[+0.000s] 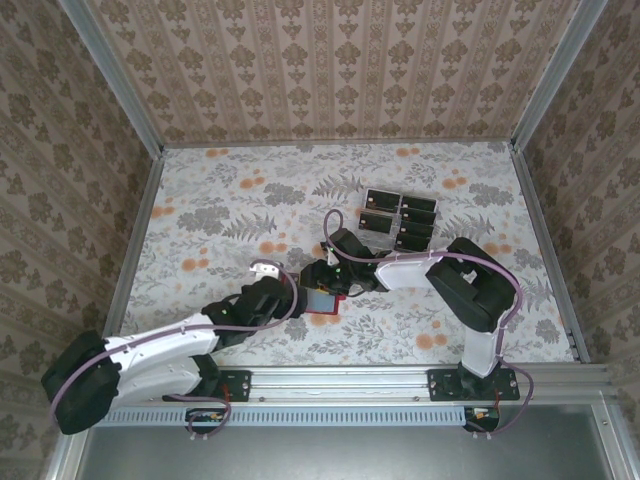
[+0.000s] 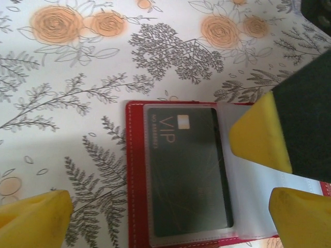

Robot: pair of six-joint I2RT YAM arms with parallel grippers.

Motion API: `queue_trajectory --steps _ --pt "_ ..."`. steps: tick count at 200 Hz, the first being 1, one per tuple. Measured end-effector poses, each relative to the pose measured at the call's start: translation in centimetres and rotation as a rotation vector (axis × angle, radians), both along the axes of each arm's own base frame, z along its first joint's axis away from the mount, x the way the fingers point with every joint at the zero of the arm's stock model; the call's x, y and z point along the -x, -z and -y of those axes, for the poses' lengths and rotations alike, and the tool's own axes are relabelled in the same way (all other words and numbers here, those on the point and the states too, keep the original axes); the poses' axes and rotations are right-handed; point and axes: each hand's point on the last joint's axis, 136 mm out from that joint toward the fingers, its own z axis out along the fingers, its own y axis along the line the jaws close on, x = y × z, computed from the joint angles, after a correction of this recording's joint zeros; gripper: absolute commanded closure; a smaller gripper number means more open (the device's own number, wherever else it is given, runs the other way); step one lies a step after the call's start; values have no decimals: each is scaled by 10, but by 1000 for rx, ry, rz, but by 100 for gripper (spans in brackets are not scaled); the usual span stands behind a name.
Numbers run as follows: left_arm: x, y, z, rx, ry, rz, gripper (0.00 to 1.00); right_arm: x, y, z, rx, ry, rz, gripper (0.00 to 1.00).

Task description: Put the credit cards into the card holder

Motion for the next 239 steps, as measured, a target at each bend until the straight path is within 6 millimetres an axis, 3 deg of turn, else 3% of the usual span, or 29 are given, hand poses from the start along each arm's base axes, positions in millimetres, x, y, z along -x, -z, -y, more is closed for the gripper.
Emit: queue_trajectory --steps 66,111,156,214,239 --pt "4 20 12 -40 50 -32 0 -1 0 -2 -8 0 -6 49" --pt "4 38 8 -114 42 -61 0 -1 0 -2 -8 -1 -6 49" --pt "-1 42 7 -176 13 -70 0 -1 -1 -3 -10 0 -4 49" --pt "-3 43 4 -178 -17 -67 0 -4 -35 13 2 35 71 48" --pt "-4 43 3 -180 -22 -65 0 -2 -32 20 24 51 77 48"
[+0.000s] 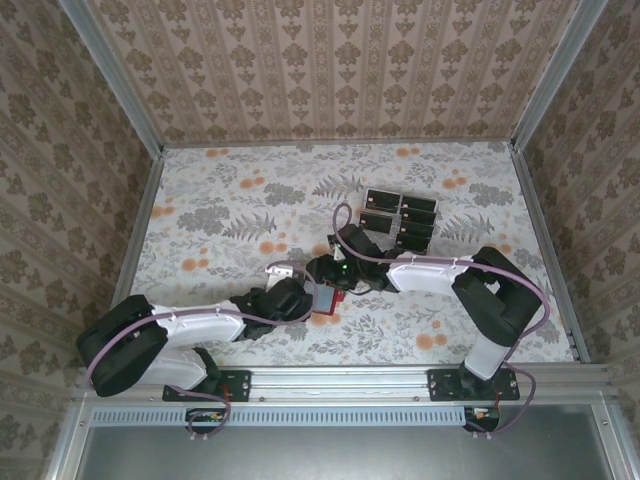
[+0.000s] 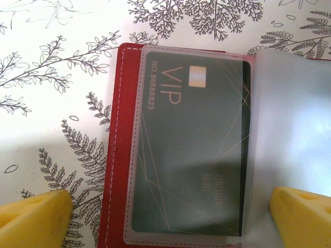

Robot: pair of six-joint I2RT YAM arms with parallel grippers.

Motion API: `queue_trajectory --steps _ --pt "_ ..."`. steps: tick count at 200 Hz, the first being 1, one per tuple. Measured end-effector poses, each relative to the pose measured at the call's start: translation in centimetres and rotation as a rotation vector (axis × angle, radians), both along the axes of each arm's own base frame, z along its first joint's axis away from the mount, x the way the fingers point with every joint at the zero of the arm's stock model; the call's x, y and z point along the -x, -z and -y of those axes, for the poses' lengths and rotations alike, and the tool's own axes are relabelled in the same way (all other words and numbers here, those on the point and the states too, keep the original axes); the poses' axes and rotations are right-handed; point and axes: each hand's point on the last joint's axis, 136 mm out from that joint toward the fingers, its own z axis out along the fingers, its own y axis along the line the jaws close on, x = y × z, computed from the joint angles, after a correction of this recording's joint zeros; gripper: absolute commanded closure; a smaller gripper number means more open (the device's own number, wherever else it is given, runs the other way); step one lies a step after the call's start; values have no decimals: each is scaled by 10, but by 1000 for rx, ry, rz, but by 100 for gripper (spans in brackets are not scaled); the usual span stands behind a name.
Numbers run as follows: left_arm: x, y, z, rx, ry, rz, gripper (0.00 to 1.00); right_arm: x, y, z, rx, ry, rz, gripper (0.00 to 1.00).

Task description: Put the credit cards into the card holder

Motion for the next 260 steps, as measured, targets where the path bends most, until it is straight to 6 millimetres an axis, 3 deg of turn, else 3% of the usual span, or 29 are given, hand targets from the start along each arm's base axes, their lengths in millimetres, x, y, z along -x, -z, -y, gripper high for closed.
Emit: queue_trajectory --steps 115,260 --pt "0 0 0 1 -5 -1 0 12 33 16 67 22 -58 48" --pt "-1 0 -2 -2 -11 2 0 0 34 4 38 22 -37 48"
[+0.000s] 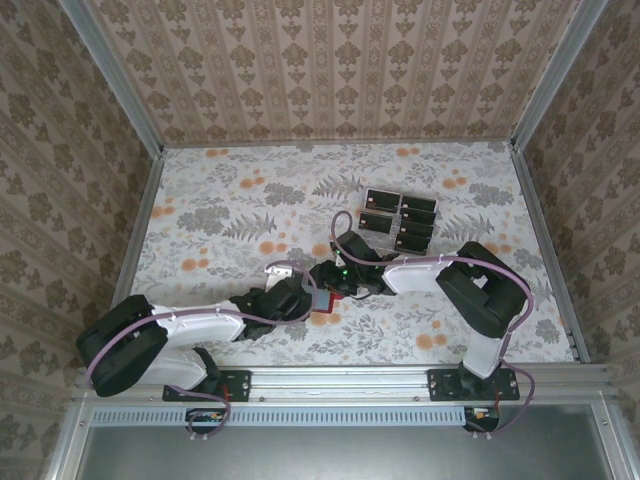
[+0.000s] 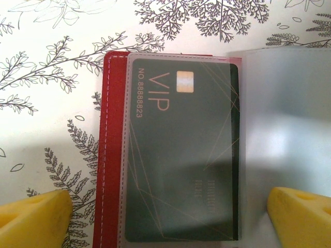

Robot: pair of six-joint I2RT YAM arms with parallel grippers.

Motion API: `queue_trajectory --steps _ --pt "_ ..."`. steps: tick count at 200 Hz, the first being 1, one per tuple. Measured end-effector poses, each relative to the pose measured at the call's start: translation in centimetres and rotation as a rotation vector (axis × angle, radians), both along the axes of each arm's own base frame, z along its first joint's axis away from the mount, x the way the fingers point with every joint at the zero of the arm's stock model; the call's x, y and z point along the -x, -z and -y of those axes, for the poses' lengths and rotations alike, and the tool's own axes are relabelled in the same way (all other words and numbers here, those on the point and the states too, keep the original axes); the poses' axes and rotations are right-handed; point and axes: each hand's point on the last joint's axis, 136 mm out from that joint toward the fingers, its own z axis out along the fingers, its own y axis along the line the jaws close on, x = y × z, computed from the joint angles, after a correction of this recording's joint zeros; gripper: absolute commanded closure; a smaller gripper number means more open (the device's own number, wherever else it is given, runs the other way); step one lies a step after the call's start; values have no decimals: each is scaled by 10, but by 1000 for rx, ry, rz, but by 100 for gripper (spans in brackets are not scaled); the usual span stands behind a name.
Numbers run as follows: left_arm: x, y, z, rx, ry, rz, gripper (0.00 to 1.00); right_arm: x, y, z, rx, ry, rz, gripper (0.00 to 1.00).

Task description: Put the credit cards into the card holder

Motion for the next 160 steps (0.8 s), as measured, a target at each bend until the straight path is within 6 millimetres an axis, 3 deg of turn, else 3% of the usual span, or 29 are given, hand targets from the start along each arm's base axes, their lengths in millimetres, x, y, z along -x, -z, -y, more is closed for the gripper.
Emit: queue_trajectory --steps 126,160 --pt "0 0 0 1 0 1 0 3 -8 -11 -2 -23 2 48" --pt "1 -20 -8 37 -20 40 0 4 -8 -11 -5 -26 1 48"
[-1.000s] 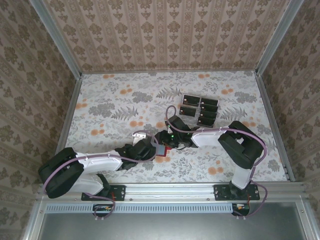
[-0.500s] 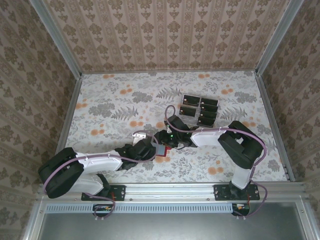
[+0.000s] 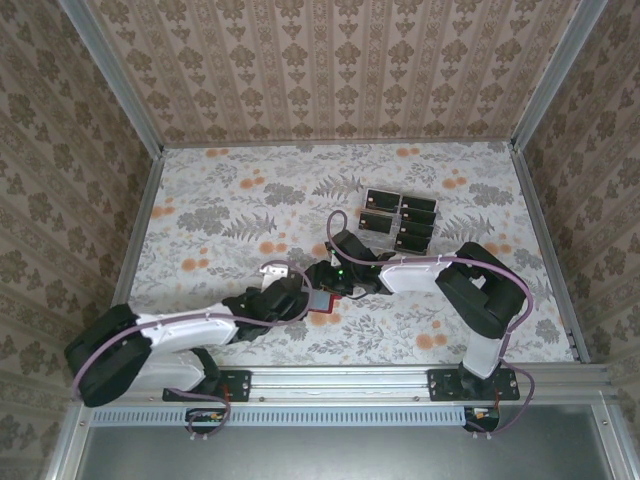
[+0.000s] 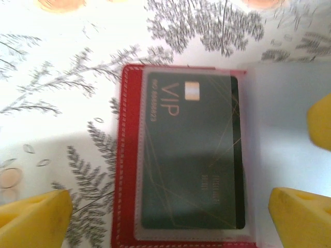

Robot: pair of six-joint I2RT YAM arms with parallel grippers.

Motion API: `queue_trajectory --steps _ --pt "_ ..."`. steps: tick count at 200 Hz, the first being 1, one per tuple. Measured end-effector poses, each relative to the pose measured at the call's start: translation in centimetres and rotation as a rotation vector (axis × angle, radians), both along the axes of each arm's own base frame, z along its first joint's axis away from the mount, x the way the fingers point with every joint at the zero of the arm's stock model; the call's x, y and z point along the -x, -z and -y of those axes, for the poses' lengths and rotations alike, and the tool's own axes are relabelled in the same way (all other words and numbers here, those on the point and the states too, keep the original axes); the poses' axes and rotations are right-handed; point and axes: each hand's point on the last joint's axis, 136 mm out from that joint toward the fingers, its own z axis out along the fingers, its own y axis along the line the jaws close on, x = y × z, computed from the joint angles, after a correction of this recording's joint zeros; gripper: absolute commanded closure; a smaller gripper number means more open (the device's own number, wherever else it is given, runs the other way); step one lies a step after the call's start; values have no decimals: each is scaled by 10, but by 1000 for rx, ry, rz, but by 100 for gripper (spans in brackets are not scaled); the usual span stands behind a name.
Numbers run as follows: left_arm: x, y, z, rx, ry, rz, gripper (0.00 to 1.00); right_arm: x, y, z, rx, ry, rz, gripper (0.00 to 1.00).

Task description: Put the credit cards into the card holder

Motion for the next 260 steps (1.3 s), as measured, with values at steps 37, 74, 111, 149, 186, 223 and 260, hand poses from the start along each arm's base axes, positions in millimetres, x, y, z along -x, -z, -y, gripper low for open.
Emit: queue_trajectory --steps 37,74,111,149,186,223,260 --pt "-3 -48 -15 116 -61 111 0 -3 -10 -8 -24 -12 9 48" --pt "-5 -66 -34 160 -130 149 0 -6 -27 -28 -59 -42 33 48" --pt "-4 -60 -44 139 -160 131 0 -11 -31 -53 -63 -74 39 48" --pt "-3 -56 -47 124 -167 124 0 -16 -7 -67 -25 -86 5 48" --pt "-3 -59 -48 139 -170 133 0 -16 2 -74 -13 -104 -17 49" --pt "-4 -58 -50 147 -188 128 0 -15 1 -74 -9 -119 -12 48" --pt "-7 -53 -55 133 -213 115 0 -11 -22 -59 12 -119 42 48"
